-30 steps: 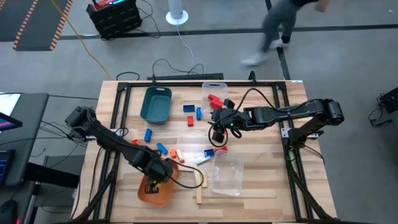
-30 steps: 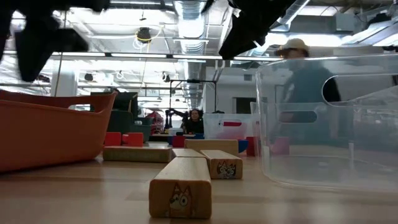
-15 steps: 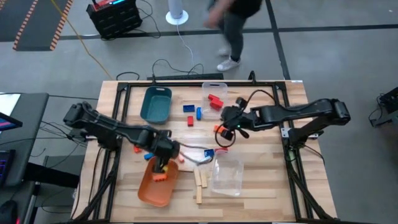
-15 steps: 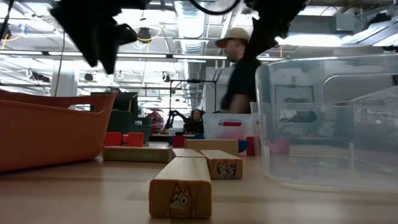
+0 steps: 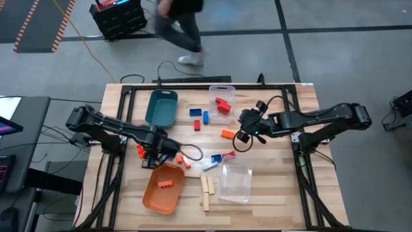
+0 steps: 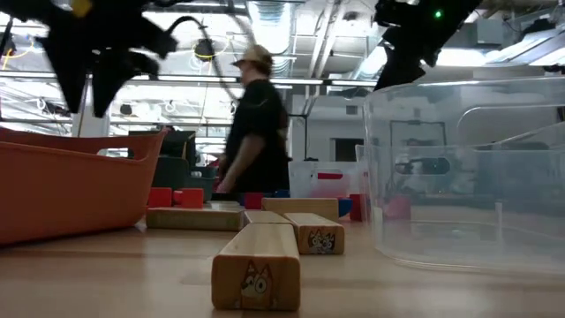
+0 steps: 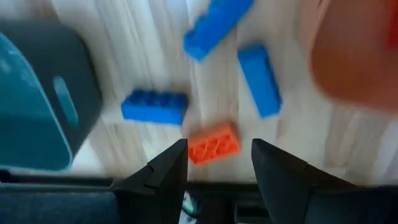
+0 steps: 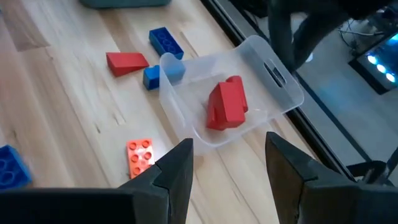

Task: Sort blocks
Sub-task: Put the orange game piece into the orange bin

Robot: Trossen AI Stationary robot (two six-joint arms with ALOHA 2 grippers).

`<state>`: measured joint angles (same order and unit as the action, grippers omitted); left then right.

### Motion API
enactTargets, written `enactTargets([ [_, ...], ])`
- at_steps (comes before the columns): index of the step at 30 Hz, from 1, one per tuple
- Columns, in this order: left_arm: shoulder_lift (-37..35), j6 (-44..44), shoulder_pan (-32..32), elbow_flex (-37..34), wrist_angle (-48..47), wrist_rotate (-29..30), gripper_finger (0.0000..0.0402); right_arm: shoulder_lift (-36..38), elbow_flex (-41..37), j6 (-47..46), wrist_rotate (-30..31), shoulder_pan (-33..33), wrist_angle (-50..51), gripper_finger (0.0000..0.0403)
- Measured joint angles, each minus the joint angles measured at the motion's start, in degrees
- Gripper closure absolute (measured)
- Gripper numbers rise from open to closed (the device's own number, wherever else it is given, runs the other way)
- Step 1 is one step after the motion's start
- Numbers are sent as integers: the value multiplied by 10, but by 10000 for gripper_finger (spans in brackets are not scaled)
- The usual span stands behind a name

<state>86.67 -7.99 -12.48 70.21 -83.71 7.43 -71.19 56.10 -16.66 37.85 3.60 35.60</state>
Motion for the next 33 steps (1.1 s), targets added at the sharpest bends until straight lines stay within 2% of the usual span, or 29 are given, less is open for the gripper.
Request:
enactTargets([
  [5, -56, -16, -10, -70, 26, -19, 228, 12, -1, 0, 0, 17, -12, 227],
  [10, -130, -117, 8, -134, 59, -37, 228, 12, -1, 4, -1, 31, -19, 227],
  [13, -153, -193, 20, -162, 57, -38, 228, 12, -1, 13, -1, 26, -30, 227],
  [15, -158, -212, 22, -179, 56, -39, 228, 12, -1, 18, -1, 23, -44, 227],
  [22, -128, -127, -10, -236, 83, -42, 228, 12, -1, 21, -2, 23, -59, 227],
  [33, -45, -11, -26, -238, 91, -33, 228, 12, -1, 23, -3, 23, -62, 227],
])
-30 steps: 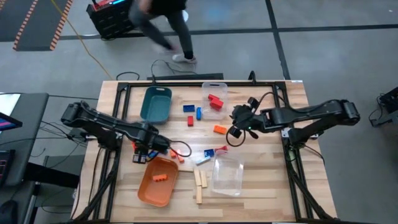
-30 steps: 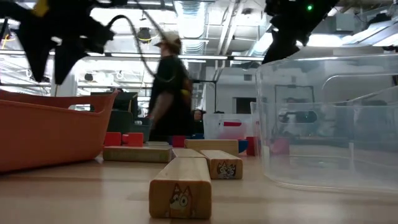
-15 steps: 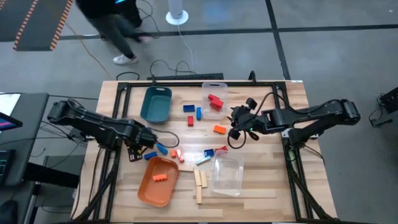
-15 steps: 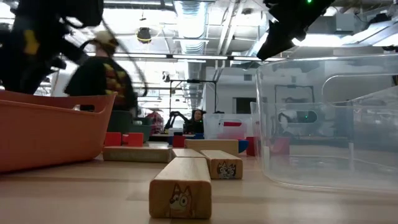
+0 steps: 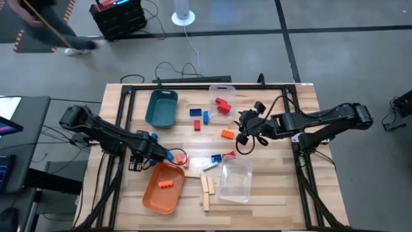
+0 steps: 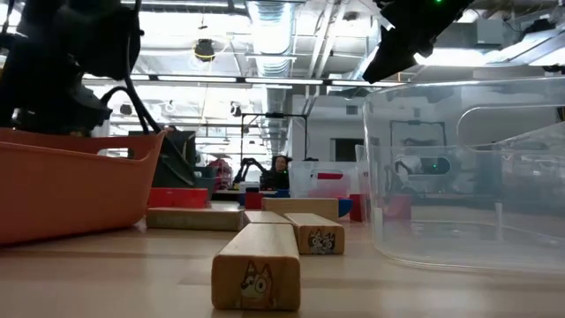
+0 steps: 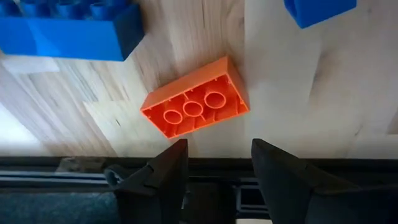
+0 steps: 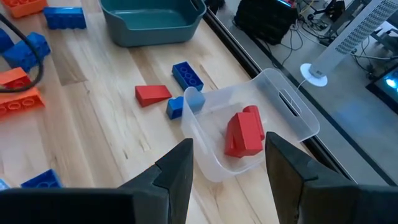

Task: Sort blocks
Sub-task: Put the orange game piece into the orange bin

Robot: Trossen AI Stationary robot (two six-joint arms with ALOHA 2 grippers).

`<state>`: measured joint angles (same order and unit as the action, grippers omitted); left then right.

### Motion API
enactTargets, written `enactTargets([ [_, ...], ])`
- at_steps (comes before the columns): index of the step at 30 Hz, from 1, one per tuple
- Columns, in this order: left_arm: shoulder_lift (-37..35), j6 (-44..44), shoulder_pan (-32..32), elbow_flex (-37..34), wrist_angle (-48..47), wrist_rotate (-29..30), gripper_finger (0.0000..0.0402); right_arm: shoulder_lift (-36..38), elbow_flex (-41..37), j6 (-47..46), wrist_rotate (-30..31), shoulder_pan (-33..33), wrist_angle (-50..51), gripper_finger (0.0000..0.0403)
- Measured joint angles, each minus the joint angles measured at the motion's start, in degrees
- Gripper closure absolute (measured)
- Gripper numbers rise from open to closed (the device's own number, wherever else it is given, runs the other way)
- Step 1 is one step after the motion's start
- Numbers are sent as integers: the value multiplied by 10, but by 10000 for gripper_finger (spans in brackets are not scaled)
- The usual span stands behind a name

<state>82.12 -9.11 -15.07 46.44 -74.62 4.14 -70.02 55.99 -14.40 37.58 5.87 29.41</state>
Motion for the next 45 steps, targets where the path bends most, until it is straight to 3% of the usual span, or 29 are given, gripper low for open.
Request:
enactTargets([
  [8, 35, 38, -12, 0, 22, 42, 210, 0, 0, -1, -1, 2, 0, 227],
  [21, 0, 136, -69, -23, 82, 57, 169, 0, 0, -2, -1, 2, -1, 227],
  [31, 4, 159, -72, -29, 91, 37, 167, 0, 0, -2, -1, 2, -4, 227],
  [45, 5, 134, -72, -25, 114, 55, 167, 0, 0, 0, -2, 2, -11, 227],
])
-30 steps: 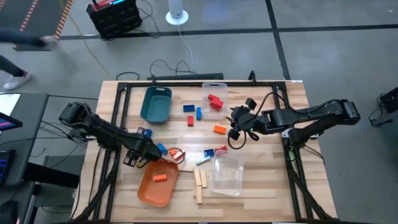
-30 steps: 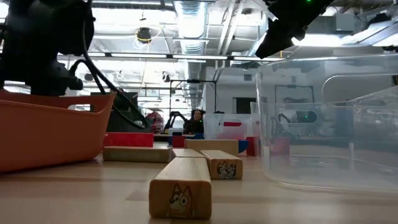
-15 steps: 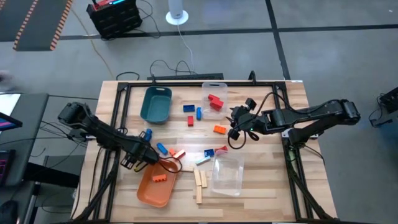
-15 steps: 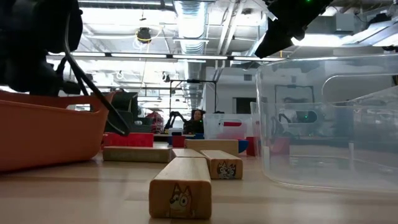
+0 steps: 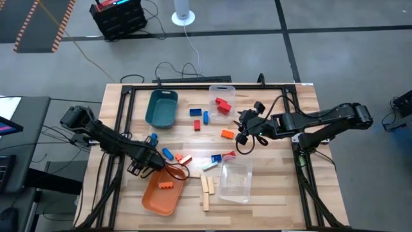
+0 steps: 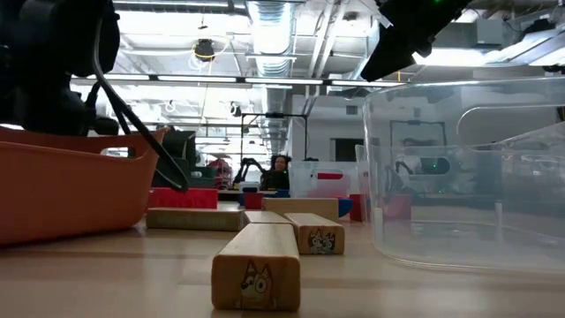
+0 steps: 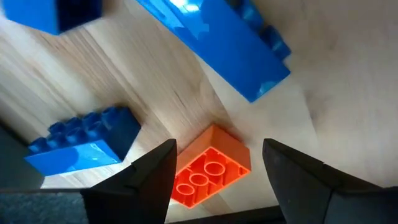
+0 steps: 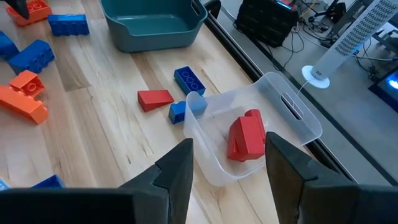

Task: Sort blocks
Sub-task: Put the orange game piece into the orange bin

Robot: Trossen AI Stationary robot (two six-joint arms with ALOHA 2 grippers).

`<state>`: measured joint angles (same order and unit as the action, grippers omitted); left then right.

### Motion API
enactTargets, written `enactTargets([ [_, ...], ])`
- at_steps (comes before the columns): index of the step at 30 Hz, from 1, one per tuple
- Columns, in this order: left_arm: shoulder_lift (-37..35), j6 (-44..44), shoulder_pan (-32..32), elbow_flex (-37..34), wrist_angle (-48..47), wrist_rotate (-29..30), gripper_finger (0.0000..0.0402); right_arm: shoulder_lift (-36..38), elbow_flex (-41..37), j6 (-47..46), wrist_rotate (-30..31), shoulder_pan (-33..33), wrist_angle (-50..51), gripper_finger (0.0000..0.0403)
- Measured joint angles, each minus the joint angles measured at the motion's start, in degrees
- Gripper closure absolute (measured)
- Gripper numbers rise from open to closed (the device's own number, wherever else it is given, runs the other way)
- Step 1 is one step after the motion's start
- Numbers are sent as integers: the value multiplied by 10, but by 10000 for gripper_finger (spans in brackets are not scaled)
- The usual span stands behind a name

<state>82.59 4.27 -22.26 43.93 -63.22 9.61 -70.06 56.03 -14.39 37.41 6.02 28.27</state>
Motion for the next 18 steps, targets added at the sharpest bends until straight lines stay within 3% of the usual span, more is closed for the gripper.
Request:
enactTargets([
  [11, -51, -39, 7, 58, -1, 31, 168, 0, 0, 0, 0, 0, -4, 227],
  [18, -84, -71, 88, 99, 30, 48, 175, 0, 0, 7, 0, 0, -14, 227],
])
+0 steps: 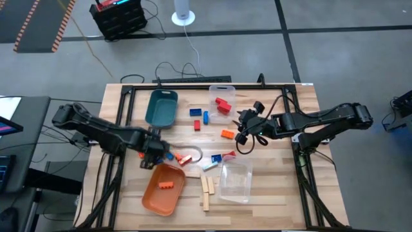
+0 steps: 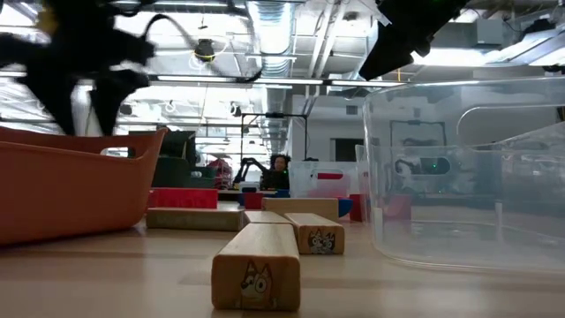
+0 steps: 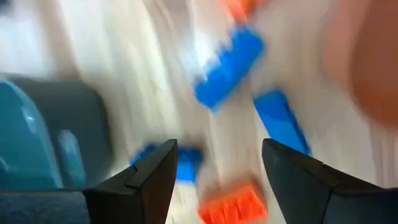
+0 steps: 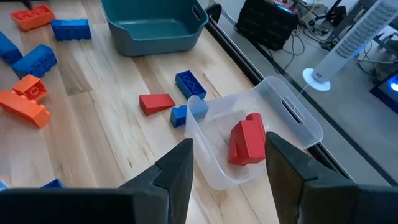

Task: Sort blocks
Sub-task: Put the orange game piece into the orange bin

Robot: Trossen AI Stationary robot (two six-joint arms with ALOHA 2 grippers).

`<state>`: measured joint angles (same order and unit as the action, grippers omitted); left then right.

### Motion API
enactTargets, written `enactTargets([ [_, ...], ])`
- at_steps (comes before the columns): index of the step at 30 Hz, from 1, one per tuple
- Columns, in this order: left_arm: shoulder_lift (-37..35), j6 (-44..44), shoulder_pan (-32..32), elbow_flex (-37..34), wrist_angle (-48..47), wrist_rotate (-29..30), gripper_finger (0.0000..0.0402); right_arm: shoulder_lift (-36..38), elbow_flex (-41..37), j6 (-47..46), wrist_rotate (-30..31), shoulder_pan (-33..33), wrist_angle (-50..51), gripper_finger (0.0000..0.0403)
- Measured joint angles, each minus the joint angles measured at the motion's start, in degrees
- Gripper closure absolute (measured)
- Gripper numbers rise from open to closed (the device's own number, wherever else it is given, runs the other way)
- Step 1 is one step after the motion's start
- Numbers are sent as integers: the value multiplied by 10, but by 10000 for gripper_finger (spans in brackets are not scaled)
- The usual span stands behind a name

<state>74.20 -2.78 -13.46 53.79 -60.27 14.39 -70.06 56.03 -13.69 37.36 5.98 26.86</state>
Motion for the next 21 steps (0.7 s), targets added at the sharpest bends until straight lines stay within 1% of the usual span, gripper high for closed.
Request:
enactTargets([
  [2, 2, 23, 26, 14, 29, -1, 184, 0, 0, 2, 0, -1, -5, 227],
  [5, 28, 83, 58, 37, 63, -22, 199, 0, 0, 6, 0, -2, -6, 227],
  [10, 112, 149, 102, 82, 78, -65, 210, 0, 0, 14, 0, -1, -9, 227],
  [13, 168, 209, 112, 105, 70, -93, 211, 0, 0, 16, 0, -1, -9, 227],
  [15, 191, 241, 112, 117, 70, -111, 211, 0, 0, 16, 0, -1, -8, 227],
  [17, 204, 271, 112, 125, 69, -135, 211, 0, 0, 17, 0, -1, -7, 227],
  [21, 206, 314, 113, 127, 71, -159, 211, 0, 0, 17, 0, 0, -6, 227],
])
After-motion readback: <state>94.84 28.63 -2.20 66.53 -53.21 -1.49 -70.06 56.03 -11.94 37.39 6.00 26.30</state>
